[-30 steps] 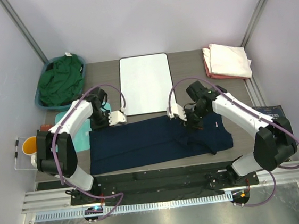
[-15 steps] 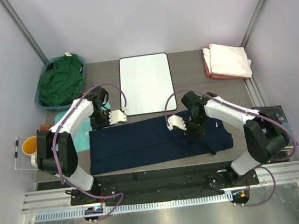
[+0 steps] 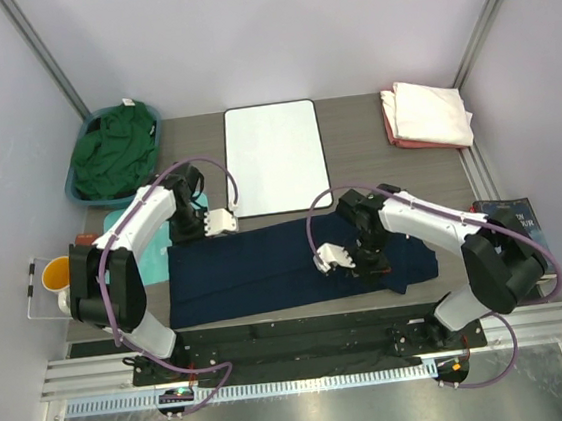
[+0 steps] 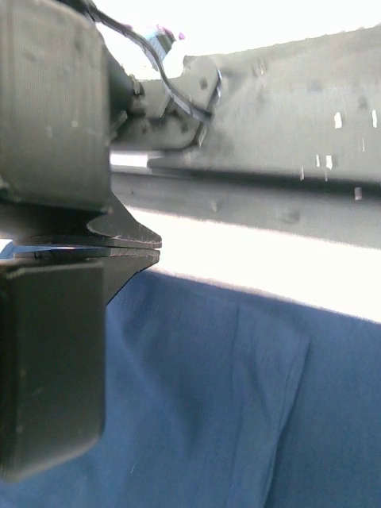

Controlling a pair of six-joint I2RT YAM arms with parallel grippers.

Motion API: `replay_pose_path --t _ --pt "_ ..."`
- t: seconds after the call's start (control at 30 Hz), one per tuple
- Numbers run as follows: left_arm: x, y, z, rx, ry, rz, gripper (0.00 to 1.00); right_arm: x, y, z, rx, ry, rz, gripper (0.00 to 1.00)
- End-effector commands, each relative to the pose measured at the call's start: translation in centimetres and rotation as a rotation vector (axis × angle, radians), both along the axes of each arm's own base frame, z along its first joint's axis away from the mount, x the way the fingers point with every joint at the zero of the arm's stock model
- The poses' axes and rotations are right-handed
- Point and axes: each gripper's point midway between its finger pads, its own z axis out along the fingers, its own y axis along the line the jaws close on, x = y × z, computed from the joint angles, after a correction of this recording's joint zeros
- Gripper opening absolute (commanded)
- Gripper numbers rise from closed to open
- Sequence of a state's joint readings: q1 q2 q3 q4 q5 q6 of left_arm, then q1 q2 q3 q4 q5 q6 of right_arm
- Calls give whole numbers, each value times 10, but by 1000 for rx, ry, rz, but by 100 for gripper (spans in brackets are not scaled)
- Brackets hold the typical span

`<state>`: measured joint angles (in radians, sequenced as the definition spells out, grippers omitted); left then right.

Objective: Fold and stack the t-shirts
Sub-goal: Fold the other side of the tshirt into a rectangle

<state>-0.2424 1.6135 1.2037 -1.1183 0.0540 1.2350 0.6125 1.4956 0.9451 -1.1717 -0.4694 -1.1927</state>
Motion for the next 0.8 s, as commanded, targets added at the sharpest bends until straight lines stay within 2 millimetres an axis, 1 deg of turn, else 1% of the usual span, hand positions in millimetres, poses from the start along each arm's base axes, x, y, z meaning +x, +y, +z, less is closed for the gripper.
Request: replay_pose_path --t 0.0,0.03,0.07,0.1,0.13,0.17,0.2,0.23,0.27,0.3,0.33,0.37,0.43,0.5,0.53,0.57,0.6,0.73,0.77 --pt "21 -9 18 -49 -109 44 0 59 11 17 61 -222 -170 1" --pt "33 -15 25 -82 -174 80 0 82 13 29 99 -252 -261 1" --pt "40 -18 29 -103 -211 102 0 107 18 37 139 -308 -348 3" --pt "47 -21 33 -122 -241 117 2 123 19 44 144 -316 -501 5" --pt "52 -26 36 -149 -263 126 6 145 17 50 151 -352 -579 9" --pt "53 -27 35 -150 -258 126 16 170 4 54 160 -392 -677 15" --pt "50 -28 32 -146 -237 118 39 182 -4 52 139 -408 -748 17" --pt "49 -26 29 -121 -226 111 43 192 -10 49 122 -389 -815 18" --pt "48 -24 23 -98 -206 93 43 198 -24 46 111 -377 -866 17" --pt "44 -23 21 -80 -185 77 33 200 -31 43 94 -374 -892 9" --pt "44 -19 19 -59 -183 66 6 200 -36 39 81 -374 -891 1" --pt "44 -19 19 -55 -183 52 0 200 -45 35 58 -378 -901 1" --pt "39 -19 19 -58 -164 26 0 195 -51 26 19 -366 -886 1" --pt "33 -24 16 -80 -134 -5 0 184 -55 15 -29 -316 -849 1" --pt "31 -25 13 -80 -124 -15 0 182 -55 15 -35 -301 -835 1" --pt "31 -25 12 -71 -119 -24 0 175 -57 12 -55 -274 -808 1" --pt "31 -24 6 -57 -101 -35 0 173 -58 10 -65 -264 -801 3" --pt "31 -22 -4 -30 -64 -50 0 170 -67 -1 -122 -267 -767 10" --pt "29 -23 -6 -25 -56 -59 7 171 -70 -1 -136 -271 -761 19"
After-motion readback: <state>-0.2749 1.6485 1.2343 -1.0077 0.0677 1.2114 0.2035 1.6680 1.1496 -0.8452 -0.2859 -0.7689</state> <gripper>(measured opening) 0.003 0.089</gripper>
